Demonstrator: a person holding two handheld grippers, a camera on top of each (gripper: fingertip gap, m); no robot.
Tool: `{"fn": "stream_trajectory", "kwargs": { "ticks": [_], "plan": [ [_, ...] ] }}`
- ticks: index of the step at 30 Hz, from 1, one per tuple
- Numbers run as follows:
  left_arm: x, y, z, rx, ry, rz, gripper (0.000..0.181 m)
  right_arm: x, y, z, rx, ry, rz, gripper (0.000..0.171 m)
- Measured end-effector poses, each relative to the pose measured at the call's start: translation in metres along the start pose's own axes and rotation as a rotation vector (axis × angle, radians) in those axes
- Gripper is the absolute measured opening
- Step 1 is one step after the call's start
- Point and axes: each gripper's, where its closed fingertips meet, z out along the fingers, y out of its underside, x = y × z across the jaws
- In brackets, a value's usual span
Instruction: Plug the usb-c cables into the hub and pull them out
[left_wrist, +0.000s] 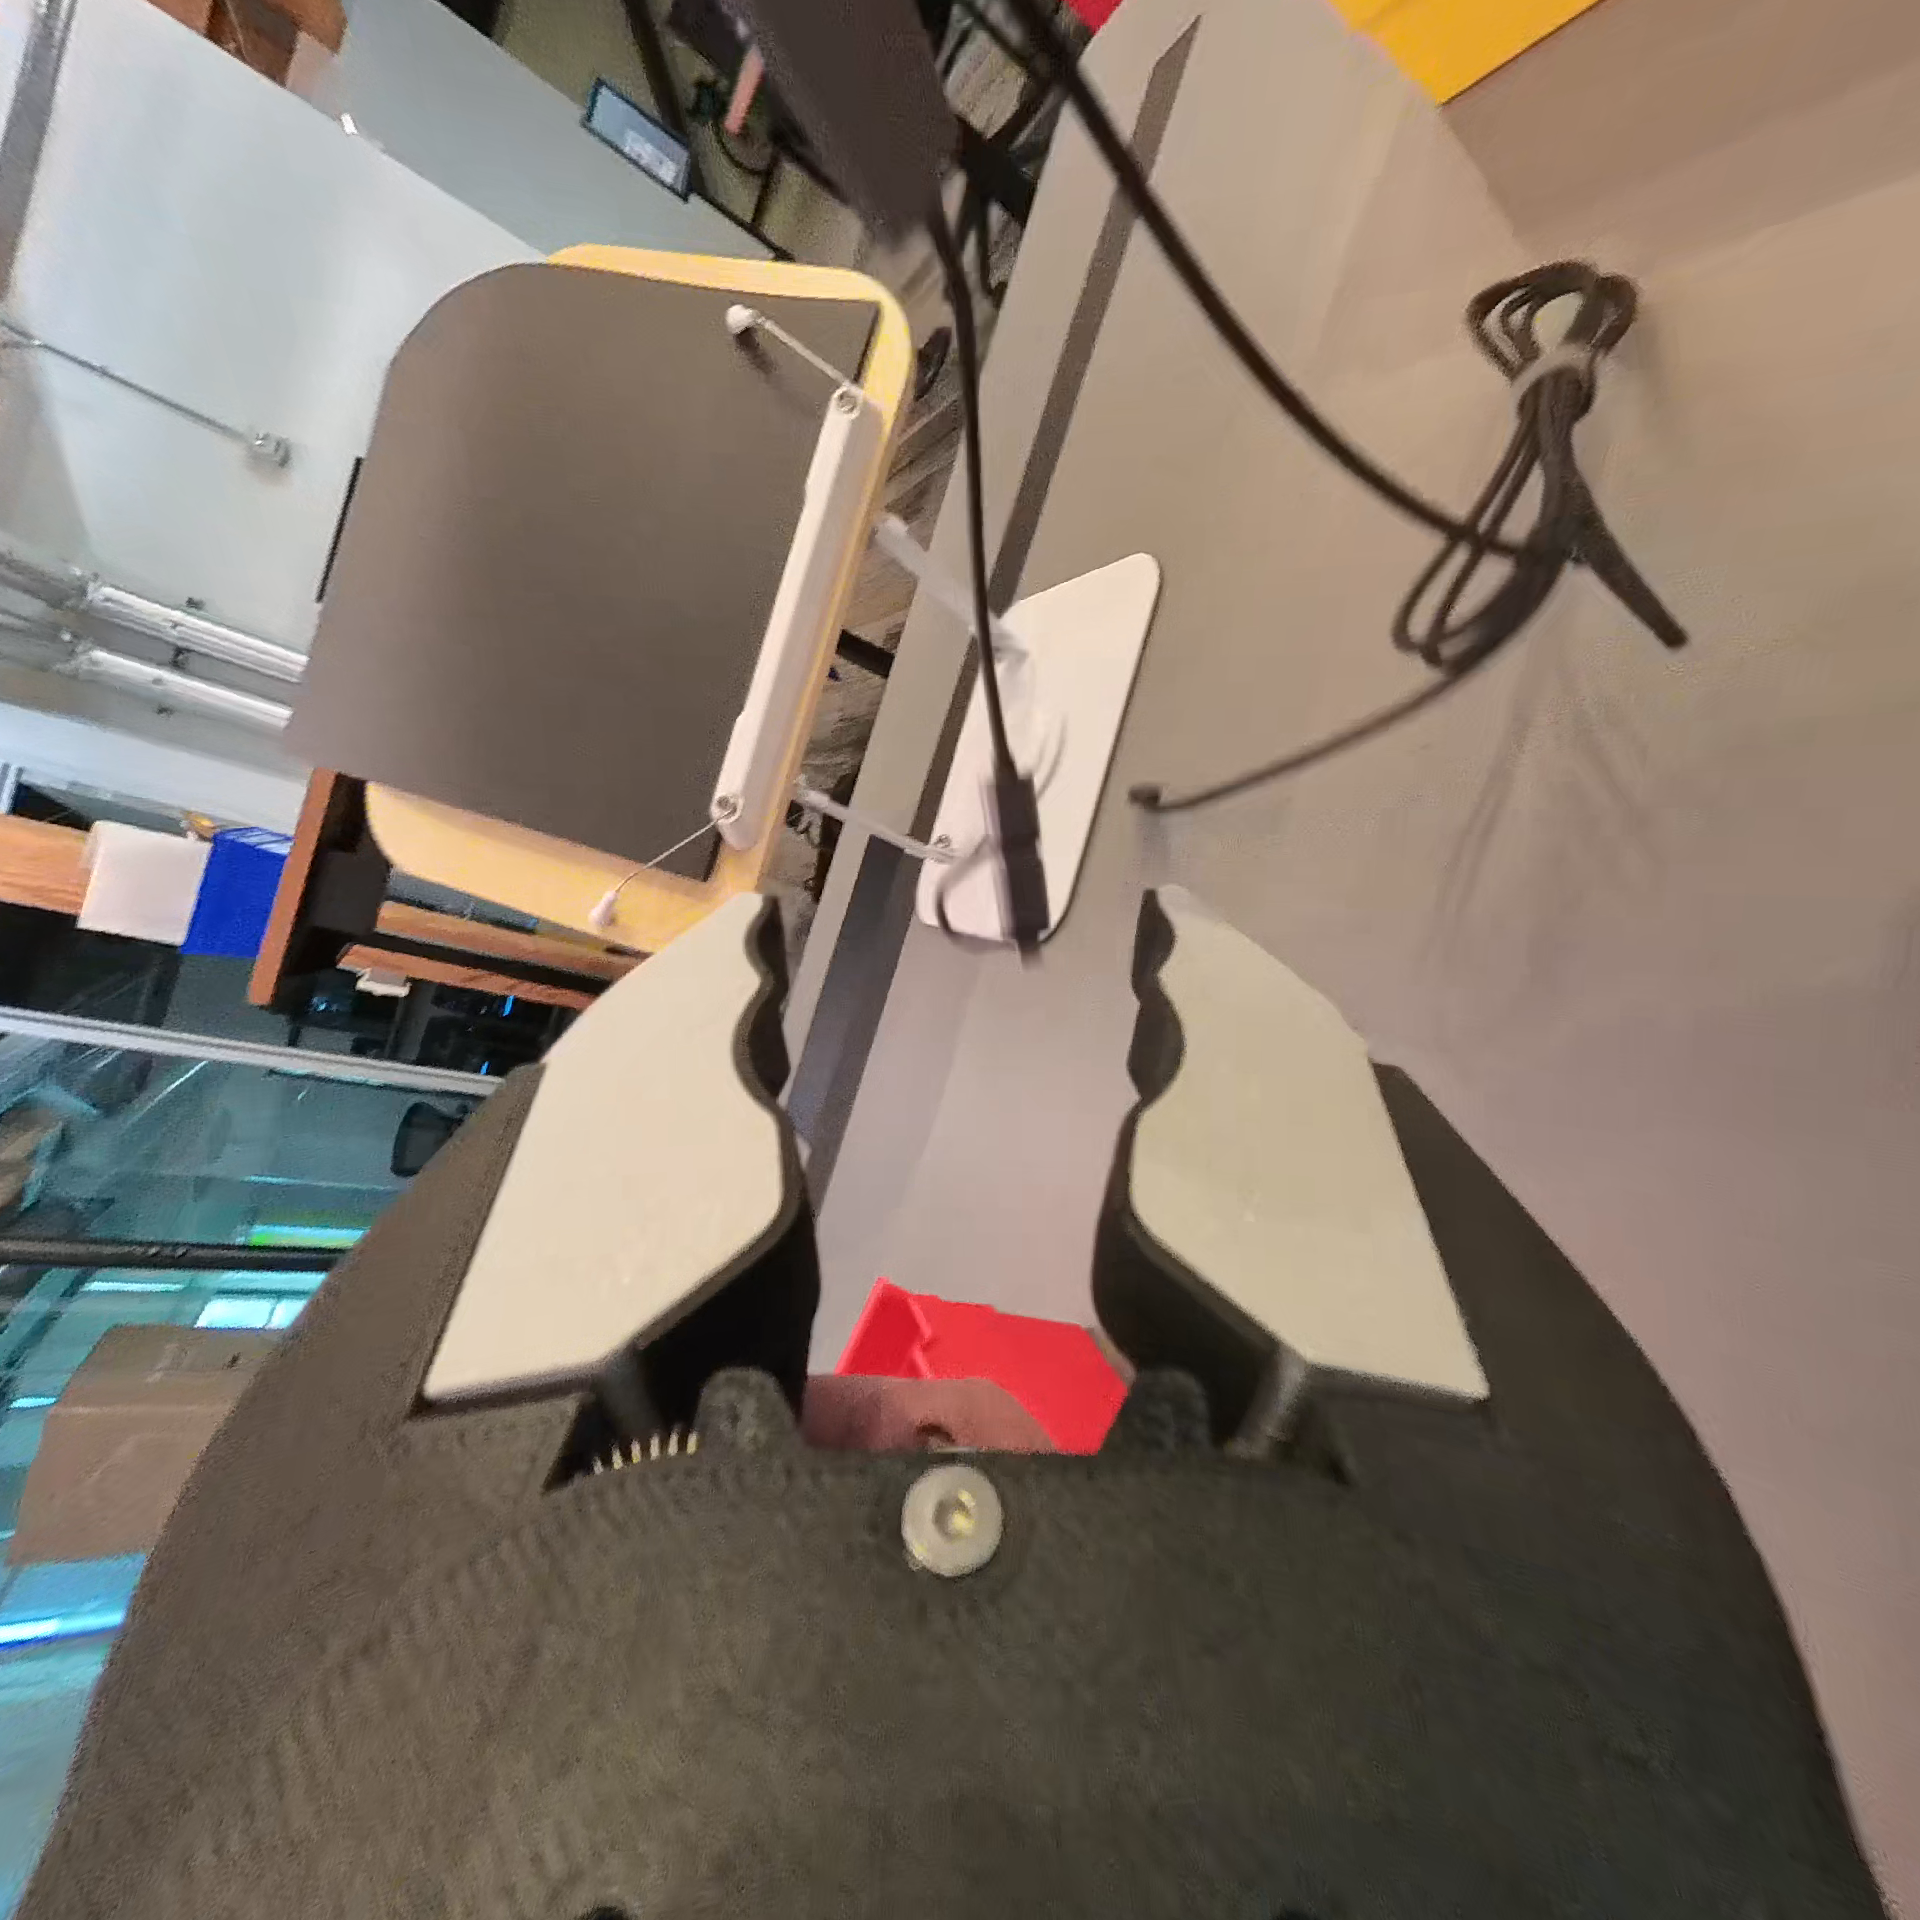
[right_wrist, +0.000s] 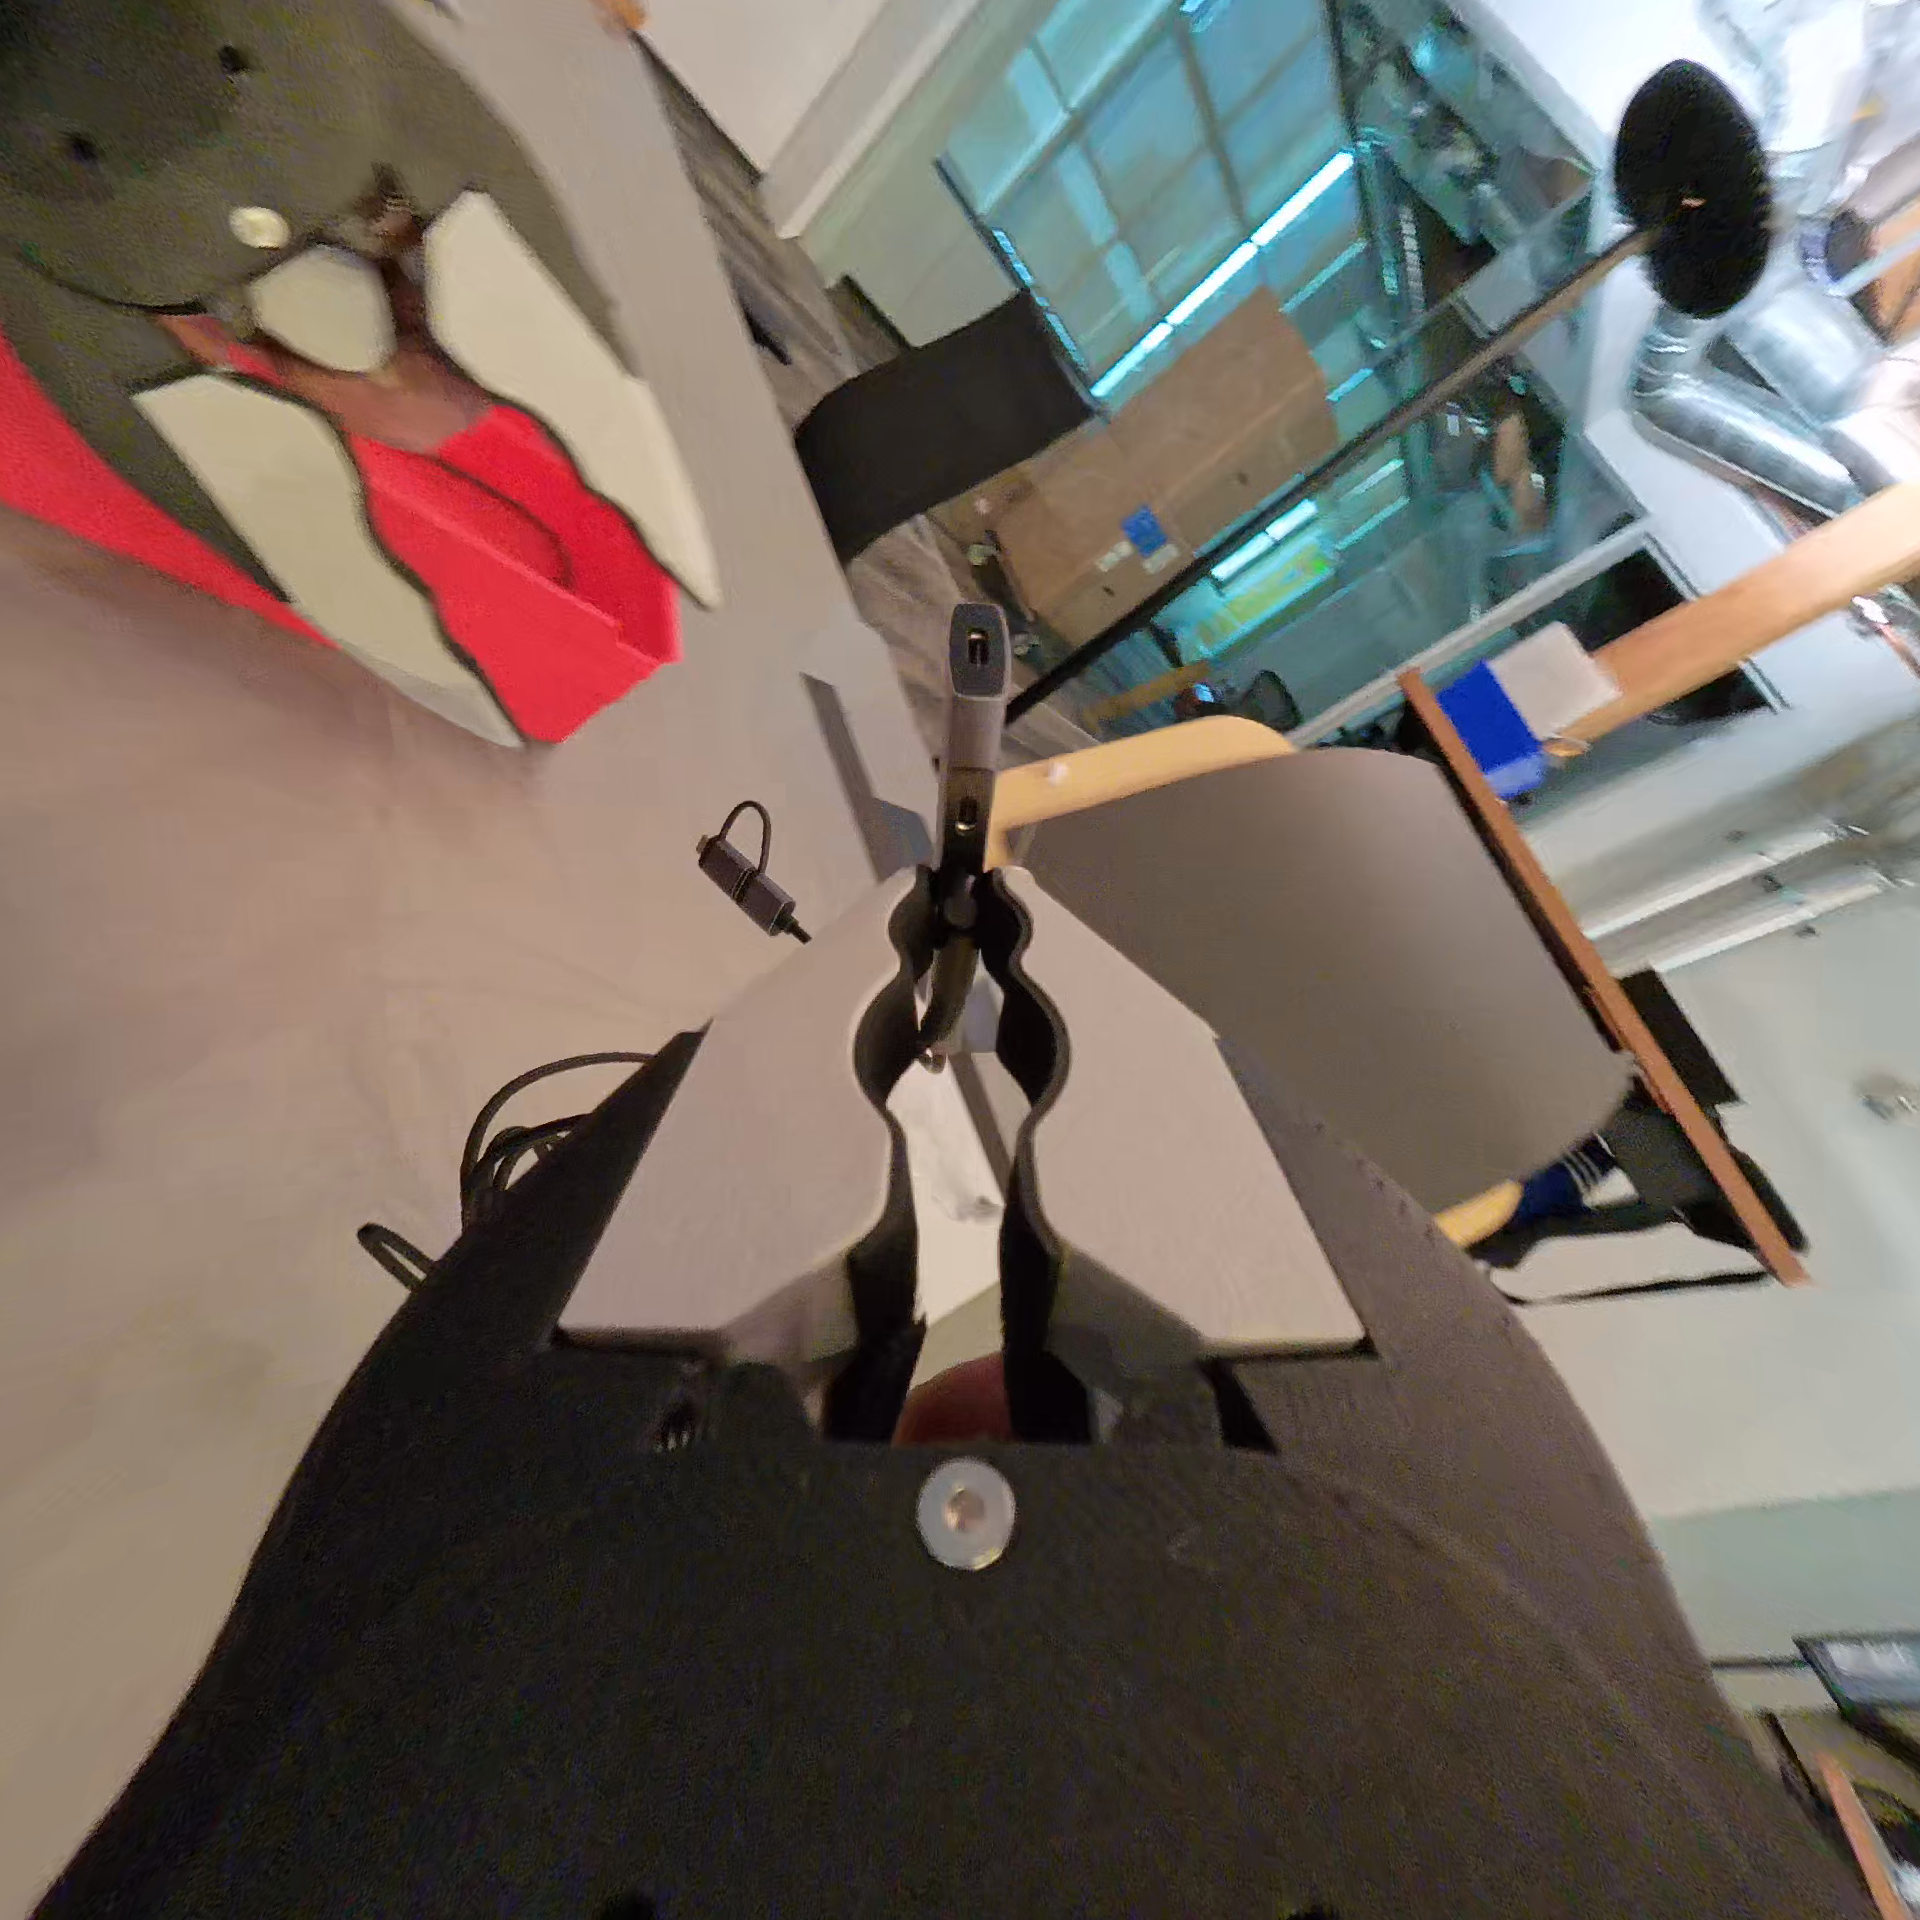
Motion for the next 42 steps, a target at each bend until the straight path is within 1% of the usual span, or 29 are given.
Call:
{"fn": "stream_trajectory", "kwargs": {
  "ticks": [3,6,12,15,18,21,24,29,32,34,36,40,42],
  "plan": [
    [-0.006,0.005,-0.001,-0.022,-0.02,-0.005,0.059,0.05,0.001,-0.022,-0.013,0.099,0.017,0.006],
    [-0.006,0.01,0.0,-0.041,-0.031,0.008,0.056,0.102,0.003,-0.045,-0.065,0.2,-0.018,0.006],
    [0.003,0.016,0.006,-0.069,-0.015,0.029,0.055,0.198,0.003,-0.096,-0.152,0.402,-0.065,0.005],
    [0.006,0.018,0.007,-0.077,-0.006,0.032,0.054,0.239,0.003,-0.127,-0.185,0.502,-0.096,0.005],
    [0.011,0.019,0.009,-0.079,0.007,0.027,0.054,0.268,0.011,-0.16,-0.256,0.59,-0.129,0.006],
    [0.015,0.021,0.011,-0.085,0.018,0.026,0.054,0.284,0.02,-0.186,-0.3,0.654,-0.137,0.006],
    [0.019,0.022,0.014,-0.088,0.031,0.022,0.054,0.286,0.046,-0.198,-0.354,0.673,-0.127,0.006],
    [0.027,0.024,0.016,-0.097,0.054,0.027,0.054,0.252,0.129,-0.192,-0.457,0.63,-0.014,0.006],
    [0.031,0.025,0.017,-0.102,0.064,0.02,0.054,0.233,0.154,-0.186,-0.485,0.609,0.015,0.006],
    [0.035,0.027,0.019,-0.108,0.074,0.017,0.054,0.237,0.151,-0.188,-0.497,0.627,0.001,0.006],
    [0.039,0.029,0.021,-0.115,0.082,0.014,0.054,0.248,0.136,-0.192,-0.516,0.651,-0.061,0.006],
    [0.047,0.031,0.025,-0.124,0.102,0.011,0.054,0.285,0.105,-0.203,-0.584,0.73,-0.241,0.006],
    [0.05,0.032,0.026,-0.123,0.111,0.01,0.054,0.299,0.094,-0.205,-0.57,0.738,-0.242,0.006]
  ]
}}
